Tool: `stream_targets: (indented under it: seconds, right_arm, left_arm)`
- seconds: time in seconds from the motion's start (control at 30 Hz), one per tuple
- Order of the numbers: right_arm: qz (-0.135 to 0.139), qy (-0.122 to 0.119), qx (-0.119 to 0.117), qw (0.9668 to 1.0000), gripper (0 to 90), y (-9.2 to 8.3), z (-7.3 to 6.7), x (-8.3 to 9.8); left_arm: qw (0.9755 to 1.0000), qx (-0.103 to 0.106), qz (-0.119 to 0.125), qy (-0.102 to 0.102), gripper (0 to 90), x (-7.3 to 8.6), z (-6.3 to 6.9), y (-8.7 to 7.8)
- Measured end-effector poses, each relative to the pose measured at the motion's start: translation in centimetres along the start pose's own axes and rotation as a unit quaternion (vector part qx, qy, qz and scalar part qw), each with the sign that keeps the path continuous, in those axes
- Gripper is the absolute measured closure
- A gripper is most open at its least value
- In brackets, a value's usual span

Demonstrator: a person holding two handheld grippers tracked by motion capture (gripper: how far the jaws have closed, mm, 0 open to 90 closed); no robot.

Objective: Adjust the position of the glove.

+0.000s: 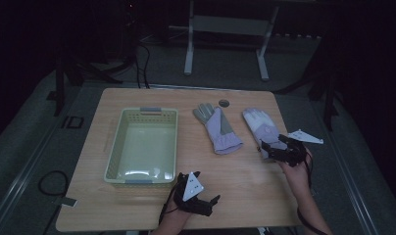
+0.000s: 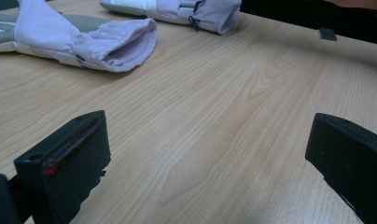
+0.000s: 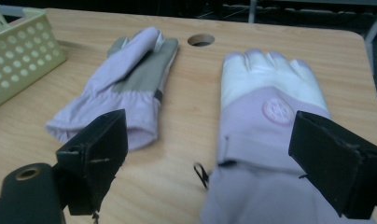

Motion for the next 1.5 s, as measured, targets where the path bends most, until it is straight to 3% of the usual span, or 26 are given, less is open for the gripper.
stream_targets:
  seconds: [0.33,0.77,1.07,1.3,1.5]
  right_arm:
    - [-0.006,-0.007,-0.037,0.9993,16.9,3.5,-2.3,-2.1]
    - [-0.022,-0.033,-0.053,0.9978,19.7,7.8,-5.0,-3.9]
    - [-0.041,-0.036,-0.071,0.9960,23.6,11.2,-6.7,-3.6]
    - [-0.064,-0.042,-0.064,0.9950,32.4,13.5,-7.1,-2.9]
    - [-0.103,-0.057,-0.051,0.9918,43.3,15.4,-6.8,-1.9]
  left_arm:
    - [1.0000,0.002,0.001,0.000,0.2,0.0,0.0,0.0]
    - [1.0000,0.006,0.002,0.001,0.2,0.0,0.0,0.0]
    - [1.0000,0.008,0.003,0.000,0.2,0.0,0.0,0.0]
    - [1.0000,0.009,0.003,-0.001,0.2,0.0,0.0,-0.1]
    - [0.9999,0.011,0.003,-0.004,0.2,0.0,0.0,-0.1]
Point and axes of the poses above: each handheld gripper's, and its own axes: y roughly forward along the jaws, x roughly out of its underside, z roughly to its right, the point moved 3 cm from there along y, roughly forward along the jaws, and after that the axes turned 2 degrees about y, right-handed, at the moved point
